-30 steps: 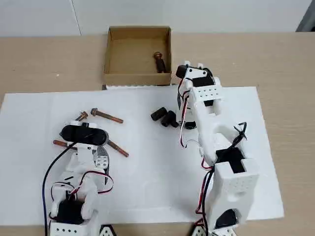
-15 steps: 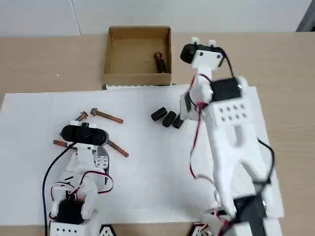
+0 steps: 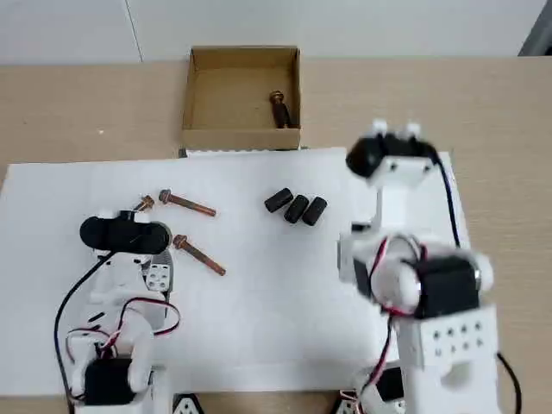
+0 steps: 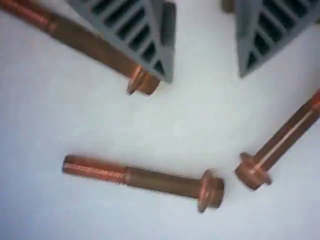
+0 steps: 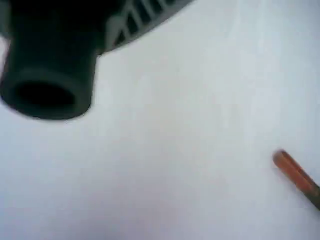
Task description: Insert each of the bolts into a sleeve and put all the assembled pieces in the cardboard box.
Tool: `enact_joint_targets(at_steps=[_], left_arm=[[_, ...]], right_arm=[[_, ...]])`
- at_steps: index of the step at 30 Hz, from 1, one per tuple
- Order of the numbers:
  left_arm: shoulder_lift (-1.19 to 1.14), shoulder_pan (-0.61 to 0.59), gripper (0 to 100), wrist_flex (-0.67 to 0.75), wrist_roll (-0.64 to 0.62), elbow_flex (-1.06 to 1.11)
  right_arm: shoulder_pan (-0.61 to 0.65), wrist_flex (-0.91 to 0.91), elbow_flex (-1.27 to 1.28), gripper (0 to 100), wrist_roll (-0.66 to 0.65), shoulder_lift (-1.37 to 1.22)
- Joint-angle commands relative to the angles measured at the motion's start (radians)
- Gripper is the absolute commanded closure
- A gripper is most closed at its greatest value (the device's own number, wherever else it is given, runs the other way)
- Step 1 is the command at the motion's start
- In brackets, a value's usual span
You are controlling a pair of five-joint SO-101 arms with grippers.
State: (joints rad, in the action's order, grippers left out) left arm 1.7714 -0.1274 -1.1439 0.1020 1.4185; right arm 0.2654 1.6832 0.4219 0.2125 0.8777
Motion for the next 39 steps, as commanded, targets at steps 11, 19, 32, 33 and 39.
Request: enact_joint_targets(at_steps=[11, 19, 32, 33, 39], left_arm=[[-0.64, -0.12, 91, -0.12, 0.026, -0.657], [-1.069, -0.152, 91, -0.282, 0.044, -0.981], [-1.404, -0.147, 93, -0.287, 0.387, -1.084], [-1.432, -0.147, 94, -0.288, 0.408, -1.098], [-1.61, -0.147, 98, -0.319, 0.523, -1.245]], right_arm=[[-0.002, -0.059, 0.235, 99.5, 0.008, 0.309], [-0.002, -0.053, 0.256, 99.5, 0.008, 0.371], [-0.001, -0.059, 0.256, 99.5, 0.002, 0.466], [0.002, -0.059, 0.256, 99.5, 0.002, 0.466], [0.005, -0.061, 0.278, 99.5, 0.002, 0.469]])
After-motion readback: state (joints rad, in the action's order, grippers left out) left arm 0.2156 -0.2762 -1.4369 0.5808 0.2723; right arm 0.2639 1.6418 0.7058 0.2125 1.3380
